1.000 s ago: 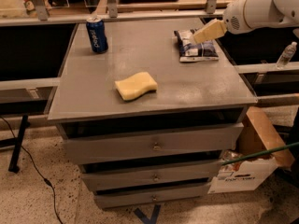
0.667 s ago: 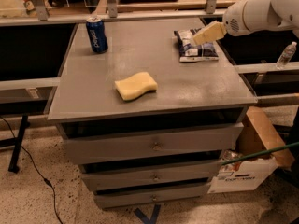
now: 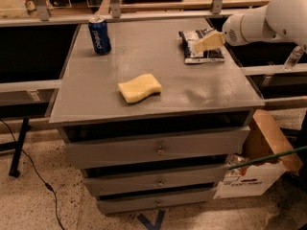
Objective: Move blue chip bag near sponge
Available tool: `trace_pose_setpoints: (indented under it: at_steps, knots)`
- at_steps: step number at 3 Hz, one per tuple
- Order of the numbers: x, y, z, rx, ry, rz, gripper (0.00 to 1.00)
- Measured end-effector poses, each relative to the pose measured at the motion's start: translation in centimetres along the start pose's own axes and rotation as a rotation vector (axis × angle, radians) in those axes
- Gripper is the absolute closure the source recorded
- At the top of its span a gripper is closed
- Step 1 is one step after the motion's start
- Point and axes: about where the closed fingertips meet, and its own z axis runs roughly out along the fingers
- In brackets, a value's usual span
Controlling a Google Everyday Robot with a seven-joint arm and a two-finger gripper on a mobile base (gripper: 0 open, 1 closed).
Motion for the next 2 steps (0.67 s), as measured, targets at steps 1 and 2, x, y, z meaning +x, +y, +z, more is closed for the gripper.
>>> trace_pose_setpoints:
  at_steps: [1, 2]
  knots:
    - [0.3, 0.0, 2.1, -0.015, -0.010, 0.018, 0.00]
    - [0.5, -0.3, 3.7, -0.016, -0.021, 0.030, 0.00]
